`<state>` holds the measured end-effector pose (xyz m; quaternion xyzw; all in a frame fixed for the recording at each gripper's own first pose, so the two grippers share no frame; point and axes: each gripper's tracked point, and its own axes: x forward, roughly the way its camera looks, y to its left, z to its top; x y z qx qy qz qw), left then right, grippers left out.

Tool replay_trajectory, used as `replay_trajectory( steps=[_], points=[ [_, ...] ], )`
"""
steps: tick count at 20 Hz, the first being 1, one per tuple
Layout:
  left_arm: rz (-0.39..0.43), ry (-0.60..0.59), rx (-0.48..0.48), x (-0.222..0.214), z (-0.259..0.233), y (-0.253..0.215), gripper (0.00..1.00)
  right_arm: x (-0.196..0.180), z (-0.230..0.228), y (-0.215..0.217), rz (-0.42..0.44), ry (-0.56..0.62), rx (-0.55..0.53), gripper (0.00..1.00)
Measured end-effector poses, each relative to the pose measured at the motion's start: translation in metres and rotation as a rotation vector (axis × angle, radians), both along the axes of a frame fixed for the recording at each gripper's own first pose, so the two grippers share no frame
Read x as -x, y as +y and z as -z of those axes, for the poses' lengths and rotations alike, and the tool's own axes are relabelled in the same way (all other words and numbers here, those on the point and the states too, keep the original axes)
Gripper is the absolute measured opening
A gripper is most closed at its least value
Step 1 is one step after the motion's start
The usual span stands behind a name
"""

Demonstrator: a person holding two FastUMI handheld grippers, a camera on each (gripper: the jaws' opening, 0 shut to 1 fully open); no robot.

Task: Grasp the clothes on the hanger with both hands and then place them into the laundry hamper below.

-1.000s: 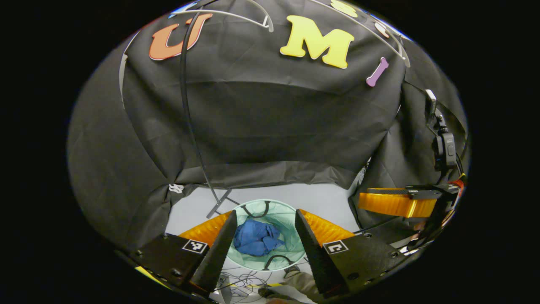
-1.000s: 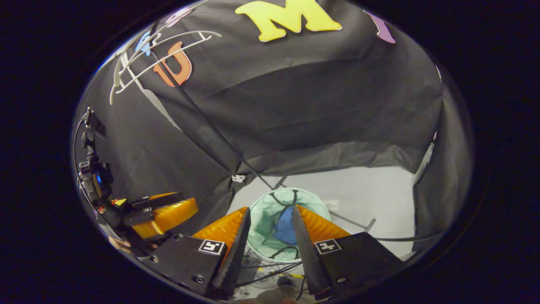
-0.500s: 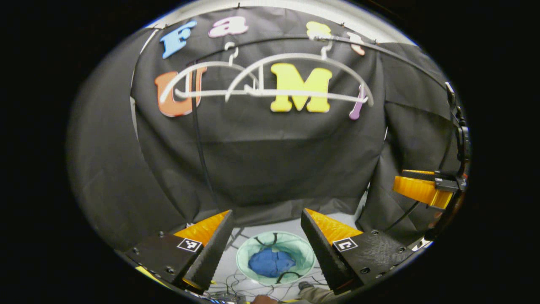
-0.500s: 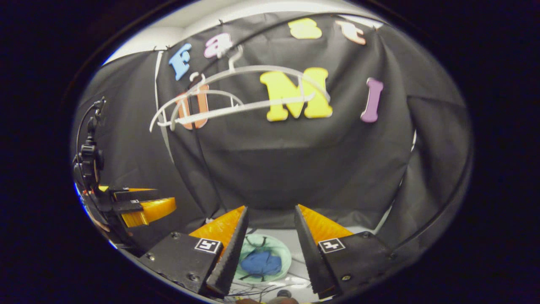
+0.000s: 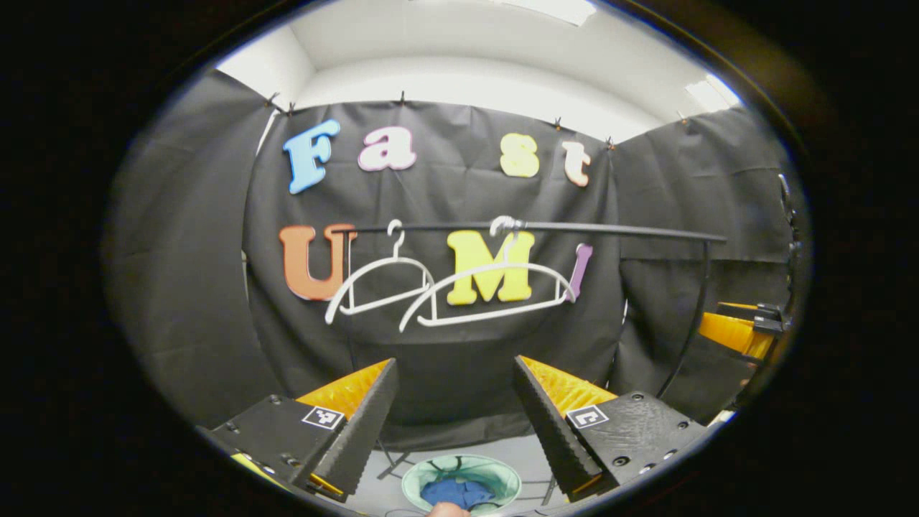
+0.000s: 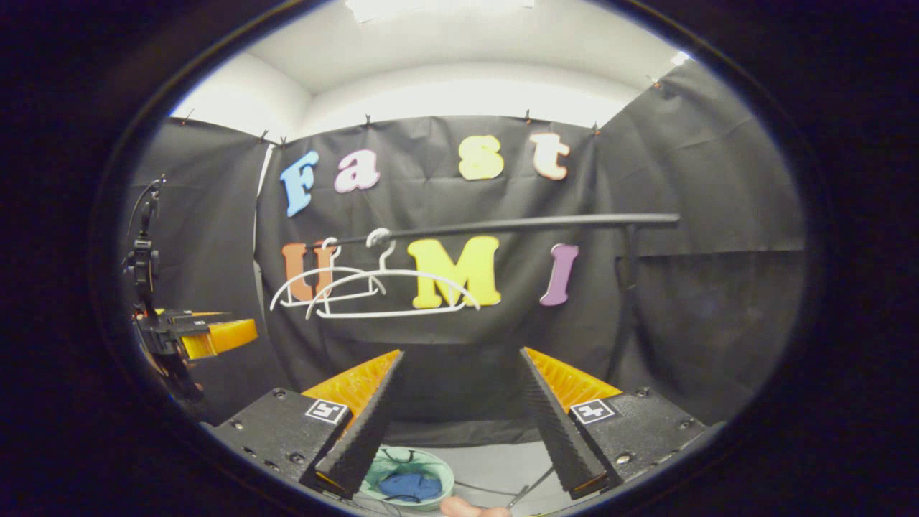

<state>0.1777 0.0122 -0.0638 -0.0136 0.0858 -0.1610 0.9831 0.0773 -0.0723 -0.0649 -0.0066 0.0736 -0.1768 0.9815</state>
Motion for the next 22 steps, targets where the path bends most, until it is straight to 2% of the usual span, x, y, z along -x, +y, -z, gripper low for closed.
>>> replay_trajectory(
  steps=[5, 9, 15, 19, 22],
  points=[
    [0.016, -0.135, 0.073, 0.013, -0.066, -0.001, 1.0, 0.054, -0.049, -0.019, 0.107, -0.06, 0.046, 0.99],
    [0.009, -0.193, 0.055, 0.023, -0.09, 0.002, 1.0, 0.084, -0.094, -0.029, 0.15, -0.133, 0.082, 0.99],
    [-0.05, -0.188, 0.103, 0.028, -0.093, -0.003, 1.0, 0.11, -0.14, -0.037, 0.127, -0.209, 0.157, 0.99],
    [-0.078, -0.21, 0.092, 0.026, -0.103, -0.015, 1.0, 0.119, -0.146, -0.044, 0.12, -0.203, 0.173, 0.98],
    [-0.068, -0.231, 0.099, 0.028, -0.11, -0.036, 1.0, 0.122, -0.147, -0.058, 0.138, -0.198, 0.182, 0.99]
  ],
)
